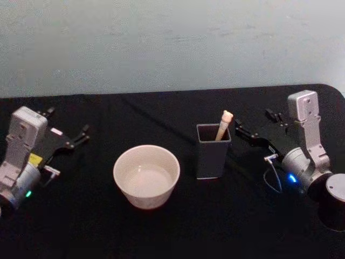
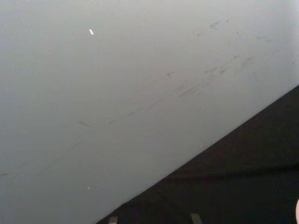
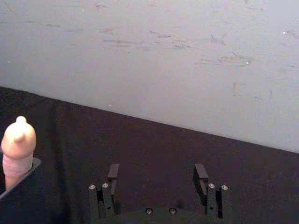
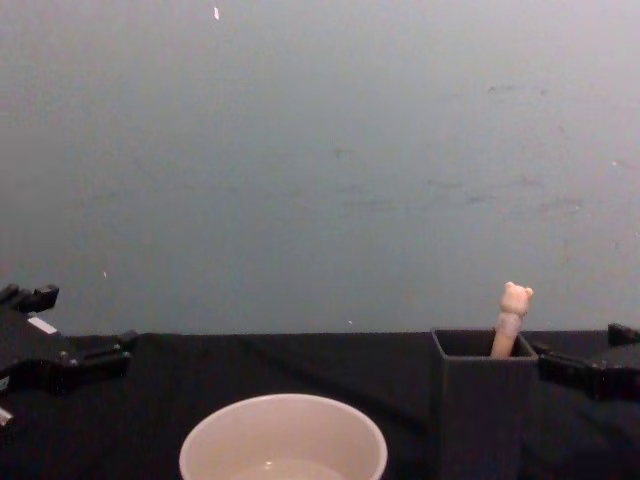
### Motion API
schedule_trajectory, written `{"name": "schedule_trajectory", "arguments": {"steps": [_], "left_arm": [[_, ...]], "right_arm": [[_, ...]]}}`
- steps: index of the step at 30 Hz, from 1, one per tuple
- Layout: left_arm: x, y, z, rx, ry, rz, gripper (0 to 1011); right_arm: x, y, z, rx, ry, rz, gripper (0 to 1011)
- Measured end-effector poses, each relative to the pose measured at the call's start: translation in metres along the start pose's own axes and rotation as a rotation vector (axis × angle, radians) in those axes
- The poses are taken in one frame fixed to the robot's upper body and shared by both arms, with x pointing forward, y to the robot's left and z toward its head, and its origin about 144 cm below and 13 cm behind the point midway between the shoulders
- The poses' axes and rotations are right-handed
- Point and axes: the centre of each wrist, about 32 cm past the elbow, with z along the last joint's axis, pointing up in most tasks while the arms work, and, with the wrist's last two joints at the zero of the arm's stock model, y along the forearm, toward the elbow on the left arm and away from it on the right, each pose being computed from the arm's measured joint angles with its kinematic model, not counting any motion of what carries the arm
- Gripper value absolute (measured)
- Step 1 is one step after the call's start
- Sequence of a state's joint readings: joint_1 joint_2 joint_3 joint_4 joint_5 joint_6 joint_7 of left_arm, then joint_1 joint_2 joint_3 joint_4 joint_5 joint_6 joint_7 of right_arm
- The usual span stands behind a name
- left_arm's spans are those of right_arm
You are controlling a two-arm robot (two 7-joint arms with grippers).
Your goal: Pick up the stirring spoon with one hand, stir inside the cup, then place it back in its original position.
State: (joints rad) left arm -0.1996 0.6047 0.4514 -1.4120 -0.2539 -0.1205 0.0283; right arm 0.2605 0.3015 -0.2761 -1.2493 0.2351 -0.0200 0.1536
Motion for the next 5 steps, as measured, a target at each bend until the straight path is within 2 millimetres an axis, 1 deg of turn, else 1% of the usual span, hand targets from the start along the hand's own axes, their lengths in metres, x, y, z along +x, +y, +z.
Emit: {"name": "schedule_trajectory", "arguments": {"steps": [5], "left_arm": [[0.0000,0.0000,0.0000,0.000,0.000,0.000,1001]], "right_arm": [[0.0000,0.0000,0.0000,0.000,0.000,0.000,1000]]}}
